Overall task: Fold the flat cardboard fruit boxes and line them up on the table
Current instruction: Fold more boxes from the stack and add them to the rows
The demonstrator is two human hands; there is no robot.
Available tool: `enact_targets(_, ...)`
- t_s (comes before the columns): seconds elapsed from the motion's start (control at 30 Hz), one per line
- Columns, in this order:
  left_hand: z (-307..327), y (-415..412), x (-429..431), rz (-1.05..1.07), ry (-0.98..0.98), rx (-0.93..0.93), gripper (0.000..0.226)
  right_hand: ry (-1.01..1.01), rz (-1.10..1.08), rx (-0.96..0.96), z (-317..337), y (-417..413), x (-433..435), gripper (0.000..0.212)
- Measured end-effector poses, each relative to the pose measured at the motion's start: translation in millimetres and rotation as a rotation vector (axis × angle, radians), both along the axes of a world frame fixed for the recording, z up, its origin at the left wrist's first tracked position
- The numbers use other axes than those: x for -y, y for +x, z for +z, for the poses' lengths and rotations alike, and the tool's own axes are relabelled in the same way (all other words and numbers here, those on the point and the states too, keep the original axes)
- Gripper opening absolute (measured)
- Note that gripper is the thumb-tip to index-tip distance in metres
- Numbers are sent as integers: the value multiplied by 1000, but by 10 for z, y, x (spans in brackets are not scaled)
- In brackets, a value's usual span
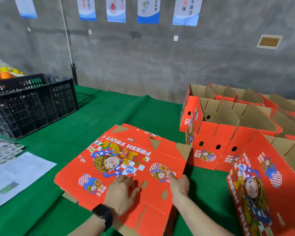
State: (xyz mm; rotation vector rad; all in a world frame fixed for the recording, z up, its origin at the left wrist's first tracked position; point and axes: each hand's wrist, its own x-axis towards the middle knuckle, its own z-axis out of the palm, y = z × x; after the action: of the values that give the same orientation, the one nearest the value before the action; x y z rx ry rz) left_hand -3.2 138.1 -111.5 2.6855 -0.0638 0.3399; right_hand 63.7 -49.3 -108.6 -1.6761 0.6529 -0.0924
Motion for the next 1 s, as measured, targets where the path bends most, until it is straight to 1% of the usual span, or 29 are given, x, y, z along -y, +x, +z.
enact_targets(0.07,86,39,-19,23,-101,74,23,125,23,119,144,-31,-4,19)
enact_targets(0.13,211,106,-29,35,-190,124,23,196,83,243,339,-92,-3,12)
enact_targets(0.27,599,245,137,78,-277,169,43,163,196,501,816,-265,80,22)
enact_targets(0.43,1366,208,687,-16,-380,279,75,322,282,726,1394,-494,218,28)
enact_targets(0.5,1684,110,951,-77,-453,248,89,350,322,822,1577,-620,254,30)
enact_targets(0.57,1941,-14,1194,-124,-510,173,105,352,340,910,1702,-779,297,37)
enact_targets(0.63,2132,-167,1415,-164,-531,104,118,302,341,996,1757,-963,379,41)
enact_targets(0.7,2258,-317,1599,-201,-578,77,125,208,347,1068,1736,-1143,467,42)
enact_targets(0.73,2294,-381,1669,-230,-626,82,122,171,353,1096,1710,-1229,498,42)
enact_targets(0.77,2313,-451,1729,-254,-678,105,114,154,370,1117,1685,-1315,523,42)
enact_targets(0.8,2328,-521,1780,-264,-725,147,100,142,402,1131,1668,-1391,550,41)
enact_targets(0.87,2365,-651,1828,-276,-814,276,63,81,517,1154,1662,-1508,633,41)
enact_targets(0.9,2402,-722,1828,-269,-833,342,52,49,600,1163,1686,-1549,697,42)
enact_targets(0.93,2442,-781,1806,-243,-827,390,51,44,696,1149,1719,-1571,766,44)
enact_targets(1.0,2506,-863,1717,-189,-805,431,53,77,864,1053,1778,-1559,919,40)
